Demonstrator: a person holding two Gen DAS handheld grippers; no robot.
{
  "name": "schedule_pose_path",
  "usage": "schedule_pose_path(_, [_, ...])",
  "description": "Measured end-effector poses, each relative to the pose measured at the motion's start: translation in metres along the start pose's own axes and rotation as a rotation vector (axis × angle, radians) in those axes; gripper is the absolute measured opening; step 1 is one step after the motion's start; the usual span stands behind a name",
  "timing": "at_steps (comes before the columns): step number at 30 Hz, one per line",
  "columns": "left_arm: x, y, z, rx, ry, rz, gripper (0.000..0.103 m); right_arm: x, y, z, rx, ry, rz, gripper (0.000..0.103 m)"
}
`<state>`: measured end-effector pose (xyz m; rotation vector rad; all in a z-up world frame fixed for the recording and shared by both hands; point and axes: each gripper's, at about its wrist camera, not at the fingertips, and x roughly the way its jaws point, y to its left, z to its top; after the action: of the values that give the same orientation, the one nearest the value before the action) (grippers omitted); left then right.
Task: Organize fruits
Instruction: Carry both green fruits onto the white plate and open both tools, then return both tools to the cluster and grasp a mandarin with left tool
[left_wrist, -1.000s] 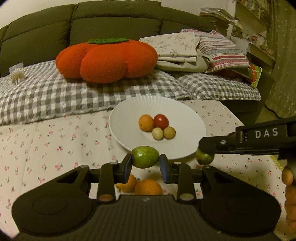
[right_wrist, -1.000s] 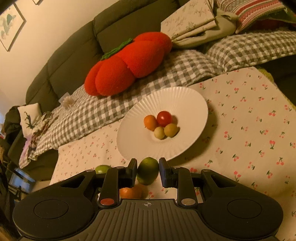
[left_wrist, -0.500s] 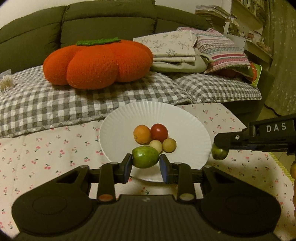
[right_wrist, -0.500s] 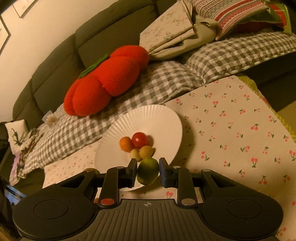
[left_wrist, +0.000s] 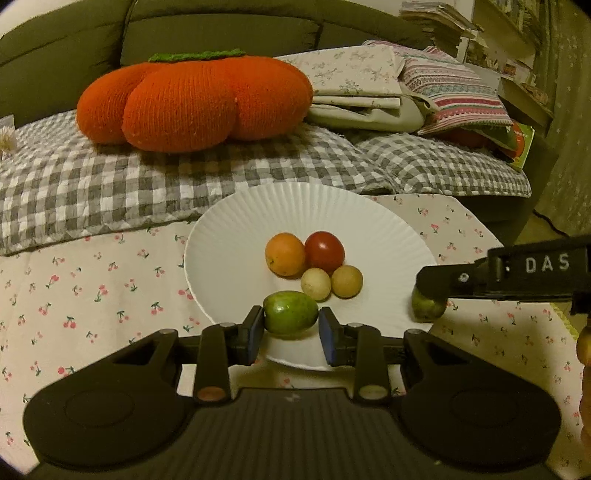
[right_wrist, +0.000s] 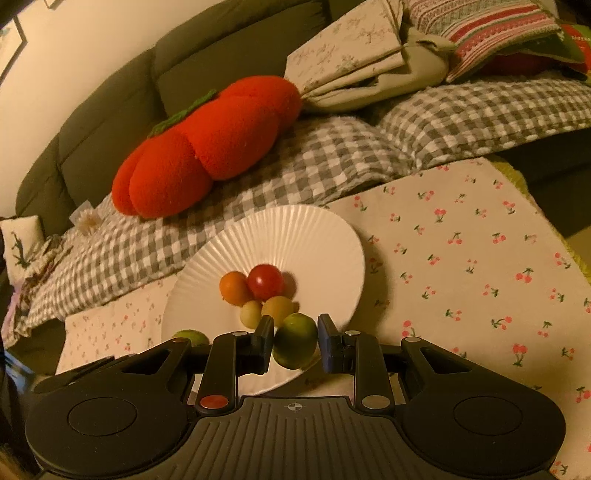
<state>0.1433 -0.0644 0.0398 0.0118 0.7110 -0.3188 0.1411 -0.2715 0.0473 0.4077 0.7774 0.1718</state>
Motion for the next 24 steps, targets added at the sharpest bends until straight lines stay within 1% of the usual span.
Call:
schedule_pose_path(2, [0.0,-0.001,0.0,0.008,0.001,0.004,0.031,0.002,0.0,-0.001,0.011,0.009,0.007,0.026])
schedule_pose_path(4, [0.0,-0.001,0.001,0.0,0.002,0.004,0.035,0.003,-0.001,0.0,0.021,0.01,0.012,0.027])
schedule_pose_path(6, [-0.002,0.0,0.001,-0.005,-0.005,-0.001,0.048,0.004,-0.003,-0.001,0.031,0.015,0.023,0.027])
schedule_pose_path(8, [-0.004,-0.001,0.002,-0.004,-0.008,0.008,0.057,0.004,-0.004,-0.001,0.048,0.019,0.028,0.027])
schedule_pose_path(9, [-0.005,-0.002,0.003,-0.004,-0.011,0.014,0.057,0.004,-0.005,0.0,0.057,0.022,0.028,0.028])
schedule_pose_path(10, [-0.006,-0.001,0.003,-0.004,-0.011,0.015,0.057,0.004,-0.006,0.001,0.065,0.025,0.029,0.036])
schedule_pose_path(12, [-0.008,0.0,0.003,-0.016,-0.008,0.012,0.057,0.0,-0.008,0.002,0.085,0.014,0.033,0.044])
schedule_pose_path(16, [-0.015,0.003,0.003,-0.04,-0.004,0.014,0.057,-0.006,-0.009,0.006,0.1,-0.002,0.041,0.045])
schedule_pose_path(24, [-0.037,0.011,0.003,-0.083,-0.011,0.027,0.058,-0.015,-0.015,0.008,0.16,0.012,0.071,0.045])
